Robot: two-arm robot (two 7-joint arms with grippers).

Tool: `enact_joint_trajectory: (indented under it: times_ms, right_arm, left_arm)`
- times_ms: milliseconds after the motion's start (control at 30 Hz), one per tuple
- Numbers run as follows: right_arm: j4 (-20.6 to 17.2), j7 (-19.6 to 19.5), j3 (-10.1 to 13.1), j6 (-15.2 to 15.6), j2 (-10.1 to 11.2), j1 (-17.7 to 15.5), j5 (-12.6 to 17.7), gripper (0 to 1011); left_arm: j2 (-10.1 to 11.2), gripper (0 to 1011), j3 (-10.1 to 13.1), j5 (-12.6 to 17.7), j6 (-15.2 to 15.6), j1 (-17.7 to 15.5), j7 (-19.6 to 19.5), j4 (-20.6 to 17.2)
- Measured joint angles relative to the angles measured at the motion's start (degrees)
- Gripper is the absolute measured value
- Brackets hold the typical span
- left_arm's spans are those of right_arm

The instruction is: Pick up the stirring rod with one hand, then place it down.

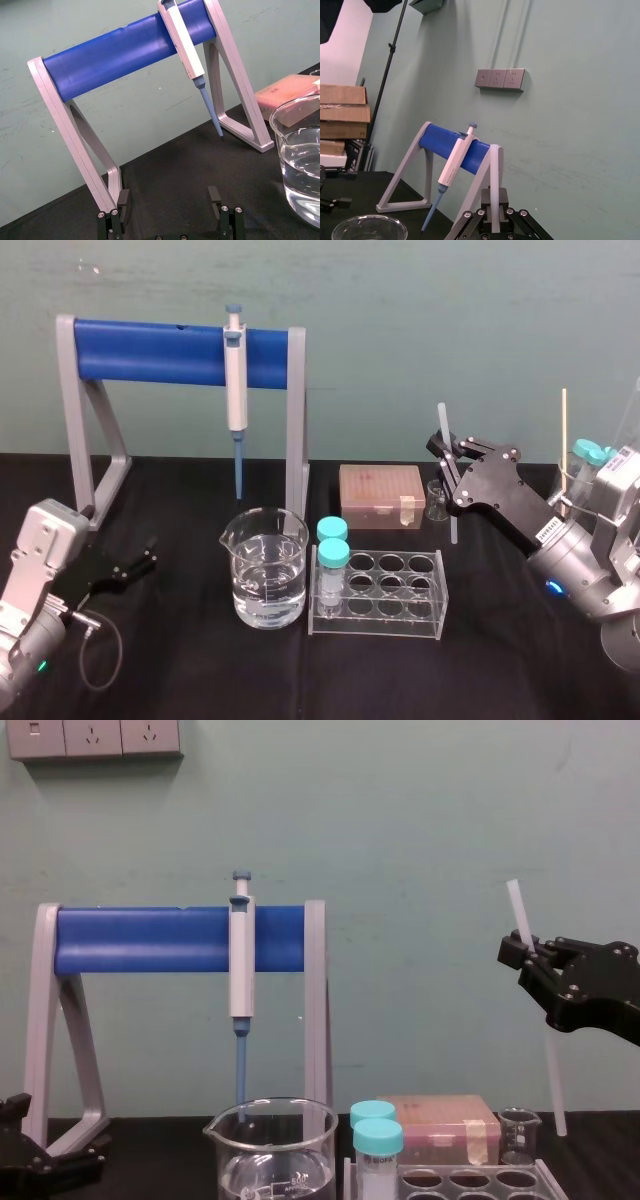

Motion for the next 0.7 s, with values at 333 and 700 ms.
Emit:
enact_joint_trajectory:
  times_ms: [333, 700]
  right_arm:
    - [0.00, 0.00, 0.00, 0.00, 0.00, 0.00, 0.01, 79]
    - [0.01, 0.01, 0.00, 0.00, 0.00, 0.00, 0.01, 79]
  left_arm:
    - [0.00, 1000, 0.00, 0.00, 0.00, 0.00, 0.00, 0.00]
    - [0.00, 1000, 0.00, 0.00, 0.00, 0.00, 0.00, 0.00]
